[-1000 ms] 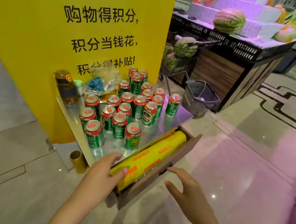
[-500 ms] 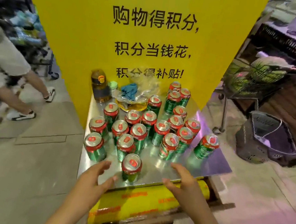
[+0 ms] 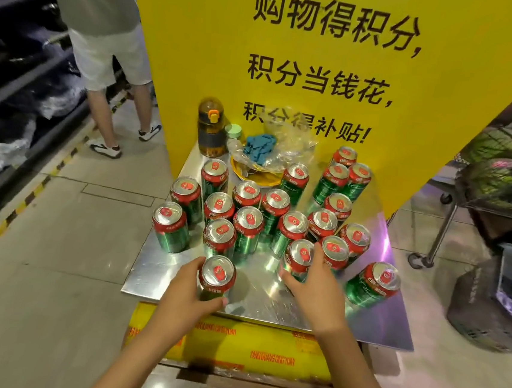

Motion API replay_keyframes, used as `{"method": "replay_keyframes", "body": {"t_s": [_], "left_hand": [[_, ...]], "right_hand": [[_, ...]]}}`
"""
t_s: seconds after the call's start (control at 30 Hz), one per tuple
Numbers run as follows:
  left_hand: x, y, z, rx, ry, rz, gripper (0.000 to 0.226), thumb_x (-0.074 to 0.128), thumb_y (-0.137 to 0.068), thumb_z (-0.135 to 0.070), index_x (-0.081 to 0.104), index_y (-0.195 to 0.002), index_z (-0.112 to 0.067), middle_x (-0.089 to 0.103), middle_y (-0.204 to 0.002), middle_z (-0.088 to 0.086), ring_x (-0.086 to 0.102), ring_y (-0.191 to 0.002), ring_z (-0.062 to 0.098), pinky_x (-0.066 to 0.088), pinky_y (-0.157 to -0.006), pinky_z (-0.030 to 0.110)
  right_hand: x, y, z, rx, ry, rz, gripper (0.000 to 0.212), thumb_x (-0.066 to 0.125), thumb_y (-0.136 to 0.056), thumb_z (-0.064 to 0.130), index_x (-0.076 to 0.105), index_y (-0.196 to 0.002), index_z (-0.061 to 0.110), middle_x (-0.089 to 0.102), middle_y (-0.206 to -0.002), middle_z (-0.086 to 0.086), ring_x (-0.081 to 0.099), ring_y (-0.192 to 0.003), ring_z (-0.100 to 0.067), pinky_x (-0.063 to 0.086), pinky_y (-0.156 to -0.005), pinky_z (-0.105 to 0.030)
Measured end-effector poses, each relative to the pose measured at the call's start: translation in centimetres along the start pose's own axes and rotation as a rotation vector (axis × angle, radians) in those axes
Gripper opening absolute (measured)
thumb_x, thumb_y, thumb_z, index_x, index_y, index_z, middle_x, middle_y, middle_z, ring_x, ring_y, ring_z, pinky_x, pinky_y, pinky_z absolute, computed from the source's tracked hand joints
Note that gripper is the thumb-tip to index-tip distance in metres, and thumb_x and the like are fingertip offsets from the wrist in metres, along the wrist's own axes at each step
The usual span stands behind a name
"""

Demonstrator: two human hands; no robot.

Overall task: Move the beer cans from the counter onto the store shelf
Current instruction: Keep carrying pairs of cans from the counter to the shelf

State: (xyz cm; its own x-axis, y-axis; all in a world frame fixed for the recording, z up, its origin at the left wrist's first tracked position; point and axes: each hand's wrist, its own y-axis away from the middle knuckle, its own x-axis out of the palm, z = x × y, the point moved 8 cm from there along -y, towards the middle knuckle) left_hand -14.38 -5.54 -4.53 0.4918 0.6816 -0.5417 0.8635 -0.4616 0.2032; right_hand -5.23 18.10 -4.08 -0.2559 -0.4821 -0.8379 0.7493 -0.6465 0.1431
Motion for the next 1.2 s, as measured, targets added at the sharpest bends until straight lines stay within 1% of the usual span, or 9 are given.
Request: {"method": "replay_keyframes", "body": {"t_s": [0.07, 0.2, 0.4, 0.53, 0.7, 0.8, 0.9, 1.03, 1.2], "left_hand": [[0.3, -0.1, -0.3, 0.022, 0.02, -0.031, 0.066, 0.084, -0.063, -0.026, 0.045, -0.117, -0.031, 0.054, -0.116, -0.008, 0.052, -0.106, 0.01, 0.035, -0.076, 0.008], [0.6, -0.3, -0.2, 0.034, 0.055, -0.079, 0.066, 0.083, -0.065, -0.02, 0.043, -0.116, -0.029, 0.054, -0.114, -0.008, 0.052, -0.104, 0.011, 0.036, -0.074, 0.008], [0.6, -0.4, -0.1, 0.049, 0.072, -0.101, 0.063, 0.083, -0.066, -0.017, 0.043, -0.114, -0.029, 0.055, -0.109, -0.01, 0.052, -0.101, 0.009, 0.036, -0.074, 0.011], [0.5, -0.7, 0.2, 0.04, 0.094, -0.088, 0.063, 0.084, -0.065, -0.017, 0.044, -0.113, -0.028, 0.056, -0.106, -0.011, 0.052, -0.098, 0.007, 0.035, -0.072, 0.006], [0.8, -0.6, 0.7, 0.016, 0.145, -0.081, 0.064, 0.083, -0.065, -0.017, 0.046, -0.115, -0.029, 0.057, -0.108, -0.013, 0.052, -0.095, 0.0, 0.036, -0.071, 0.006], [1.0, -0.5, 1.0, -0.01, 0.214, -0.047, 0.062, 0.081, -0.069, -0.015, 0.046, -0.117, -0.032, 0.058, -0.108, -0.018, 0.052, -0.095, -0.009, 0.037, -0.07, 0.002], [1.4, -0.5, 1.5, -0.032, 0.289, -0.01, 0.065, 0.08, -0.071, -0.015, 0.046, -0.122, -0.035, 0.06, -0.113, -0.019, 0.054, -0.103, -0.005, 0.041, -0.077, 0.005], [1.4, -0.6, 2.2, -0.045, 0.341, -0.017, 0.063, 0.082, -0.068, -0.018, 0.053, -0.121, -0.032, 0.064, -0.114, -0.013, 0.057, -0.107, 0.004, 0.046, -0.09, 0.021], [-0.3, -0.1, 3.2, -0.137, 0.48, -0.085, 0.062, 0.083, -0.065, -0.013, 0.057, -0.121, -0.024, 0.066, -0.112, -0.006, 0.06, -0.105, 0.009, 0.048, -0.083, 0.018]], "right_hand": [[0.1, -0.4, 0.0, 0.012, 0.026, -0.021, 0.081, 0.06, -0.079, 0.059, 0.017, -0.14, 0.027, 0.062, -0.113, -0.008, 0.062, -0.1, -0.029, 0.052, -0.075, -0.039], [-0.6, -0.9, 0.4, -0.027, 0.058, -0.059, 0.057, 0.061, -0.084, 0.047, 0.03, -0.127, 0.024, 0.066, -0.099, -0.01, 0.065, -0.088, -0.031, 0.053, -0.07, -0.043], [-1.0, -0.5, 0.9, -0.145, 0.091, 0.037, 0.056, 0.064, -0.082, 0.045, 0.036, -0.128, 0.03, 0.067, -0.108, -0.003, 0.063, -0.1, -0.029, 0.051, -0.075, -0.039], [-0.2, -0.1, 1.0, -0.23, 0.073, 0.154, 0.057, 0.064, -0.082, 0.042, 0.032, -0.129, 0.035, 0.065, -0.113, 0.002, 0.061, -0.103, -0.026, 0.051, -0.078, -0.039], [0.9, 0.0, 0.1, -0.085, -0.251, 0.178, 0.077, 0.077, -0.07, 0.041, 0.035, -0.134, 0.028, 0.059, -0.123, 0.006, 0.057, -0.111, -0.018, 0.048, -0.091, -0.036], [2.0, 0.4, 0.1, 0.0, -0.466, 0.183, 0.07, 0.083, -0.068, 0.026, 0.043, -0.126, 0.023, 0.058, -0.108, 0.012, 0.056, -0.098, -0.009, 0.042, -0.075, -0.011], [2.6, 0.8, 0.1, 0.004, -0.54, 0.151, 0.056, 0.082, -0.071, 0.017, 0.046, -0.114, 0.025, 0.056, -0.096, 0.017, 0.053, -0.083, 0.006, 0.039, -0.063, 0.0], [2.4, 0.9, 0.0, 0.016, -0.611, 0.122, 0.055, 0.083, -0.069, 0.016, 0.049, -0.111, 0.028, 0.057, -0.094, 0.024, 0.051, -0.084, 0.014, 0.04, -0.065, -0.003], [3.2, 1.5, 0.3, 0.078, -0.733, 0.105, 0.059, 0.085, -0.065, 0.011, 0.056, -0.114, 0.025, 0.064, -0.101, 0.013, 0.059, -0.094, 0.0, 0.043, -0.069, -0.007]]}}
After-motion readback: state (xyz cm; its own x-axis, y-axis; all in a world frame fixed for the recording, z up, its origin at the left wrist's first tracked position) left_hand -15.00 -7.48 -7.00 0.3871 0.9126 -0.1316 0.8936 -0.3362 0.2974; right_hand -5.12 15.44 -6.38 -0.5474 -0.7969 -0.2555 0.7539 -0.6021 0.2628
